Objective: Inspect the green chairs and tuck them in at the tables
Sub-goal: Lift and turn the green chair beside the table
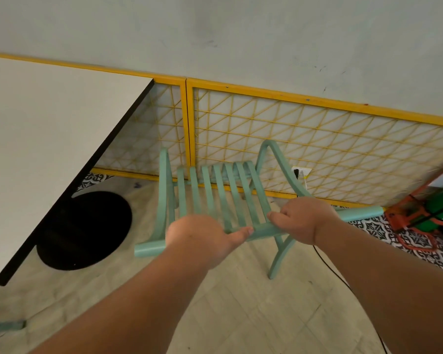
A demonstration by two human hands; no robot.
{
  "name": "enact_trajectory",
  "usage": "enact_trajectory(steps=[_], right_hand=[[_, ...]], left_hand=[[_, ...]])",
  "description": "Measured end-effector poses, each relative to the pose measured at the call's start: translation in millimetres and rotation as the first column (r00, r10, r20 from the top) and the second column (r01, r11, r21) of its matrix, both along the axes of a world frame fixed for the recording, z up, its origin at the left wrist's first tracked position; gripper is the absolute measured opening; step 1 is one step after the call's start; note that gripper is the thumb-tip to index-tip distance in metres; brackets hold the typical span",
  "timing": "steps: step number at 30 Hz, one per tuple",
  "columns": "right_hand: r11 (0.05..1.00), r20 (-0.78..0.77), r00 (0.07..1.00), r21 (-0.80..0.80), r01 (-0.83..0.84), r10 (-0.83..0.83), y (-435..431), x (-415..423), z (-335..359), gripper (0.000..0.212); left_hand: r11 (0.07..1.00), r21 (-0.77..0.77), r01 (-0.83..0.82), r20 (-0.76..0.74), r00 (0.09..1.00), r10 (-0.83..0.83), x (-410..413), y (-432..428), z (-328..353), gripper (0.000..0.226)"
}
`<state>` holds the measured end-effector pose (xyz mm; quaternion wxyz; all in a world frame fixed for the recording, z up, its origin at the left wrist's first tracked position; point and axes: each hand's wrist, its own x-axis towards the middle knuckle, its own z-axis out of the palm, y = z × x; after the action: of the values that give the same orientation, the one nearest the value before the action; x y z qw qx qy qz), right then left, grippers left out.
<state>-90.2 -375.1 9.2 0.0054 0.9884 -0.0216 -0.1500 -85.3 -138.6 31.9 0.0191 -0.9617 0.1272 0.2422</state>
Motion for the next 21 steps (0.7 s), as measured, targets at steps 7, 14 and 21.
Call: enact_trajectory(steps=[7,14,21], right_hand=[[0.999,0.013,1.0,-0.031,-0.028,0.029,-6.4,1.0,-0.6,0.077],[0.999,0.029,0.999,-0.02,-0.028,0.029,-10.8,3.3,0.4,0.071],[0.999,0.047,0.999,-0.045,-0.02,0.022,-19.7,10.5,-0.6,0.077]], left_hand=[[1.0,-0.013,0.013,0.014,1.0,-0.013,-2.2,-4.6,-3.3,0.095],[0.976,-0.218,0.02,-0.108,0.993,-0.044,12.8,12.6,-10.3,0.077],[0.975,-0.208,0.083,-0.234,0.963,-0.132,31.3,50.1,-10.2,0.064]])
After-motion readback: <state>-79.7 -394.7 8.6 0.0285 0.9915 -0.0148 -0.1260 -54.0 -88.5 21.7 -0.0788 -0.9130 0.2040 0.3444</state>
